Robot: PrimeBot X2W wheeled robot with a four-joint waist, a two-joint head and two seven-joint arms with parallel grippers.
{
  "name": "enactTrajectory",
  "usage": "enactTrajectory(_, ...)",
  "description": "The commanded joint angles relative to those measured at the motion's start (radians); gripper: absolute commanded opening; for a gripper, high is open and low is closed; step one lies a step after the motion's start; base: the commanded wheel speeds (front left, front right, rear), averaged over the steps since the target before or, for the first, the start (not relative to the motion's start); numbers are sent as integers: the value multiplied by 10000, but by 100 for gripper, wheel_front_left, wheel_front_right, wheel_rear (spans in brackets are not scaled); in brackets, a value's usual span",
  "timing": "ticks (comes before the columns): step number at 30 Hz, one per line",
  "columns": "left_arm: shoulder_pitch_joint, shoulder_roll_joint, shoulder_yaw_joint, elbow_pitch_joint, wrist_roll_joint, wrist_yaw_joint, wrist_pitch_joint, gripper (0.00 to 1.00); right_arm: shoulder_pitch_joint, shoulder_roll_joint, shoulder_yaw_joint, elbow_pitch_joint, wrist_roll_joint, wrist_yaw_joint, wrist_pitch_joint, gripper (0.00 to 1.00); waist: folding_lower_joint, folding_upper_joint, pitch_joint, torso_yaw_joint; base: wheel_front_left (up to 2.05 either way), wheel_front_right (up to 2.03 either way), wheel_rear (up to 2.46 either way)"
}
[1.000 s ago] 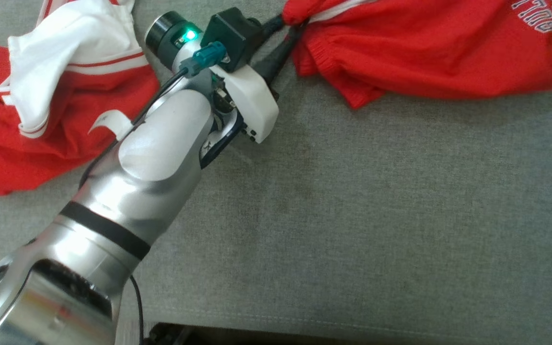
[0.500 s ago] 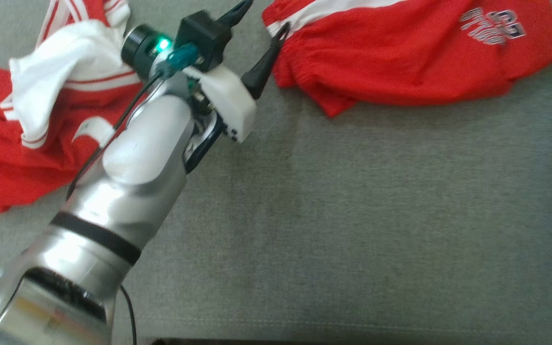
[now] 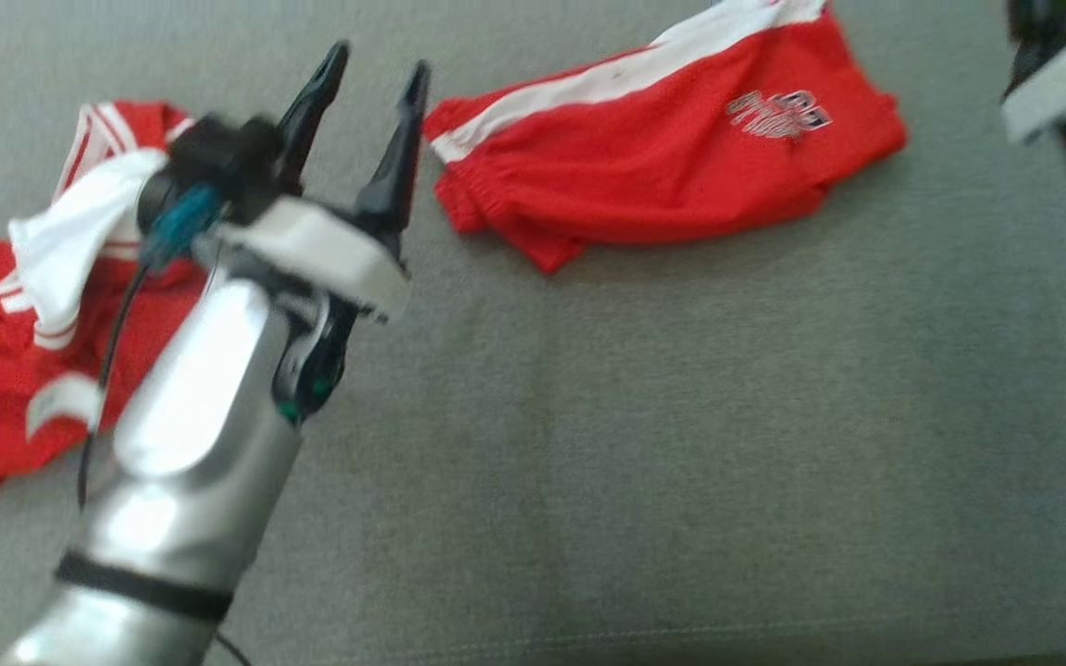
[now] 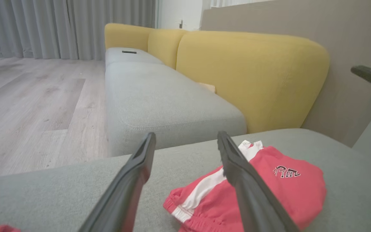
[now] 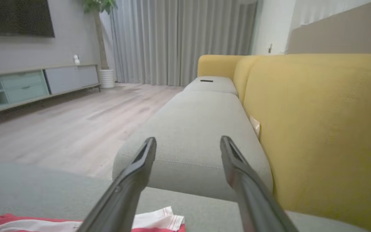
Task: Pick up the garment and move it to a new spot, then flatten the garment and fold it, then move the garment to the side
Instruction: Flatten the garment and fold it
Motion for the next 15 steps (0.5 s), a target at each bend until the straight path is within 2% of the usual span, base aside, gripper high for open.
enactTrajectory(1,145,298,576,-521,113,67,-54,100,696,180,-421,-431,-246,-11,-73,100,1,-1,-441,-309,0,0,0)
enactTrajectory(8,2219,-122,2117,-1972,712,-28,-54,100,3967,1836,-3414,-2494,-2238,-11,-75,100,1,-1,-1116,-570,0,0,0)
enactTrajectory(15,3902,-660,3095,-2456,1353,-345,-54,100,6647,3652,-4820,-3833,-4205,-11,-75,100,1,-1,-1559,-760,0,0,0)
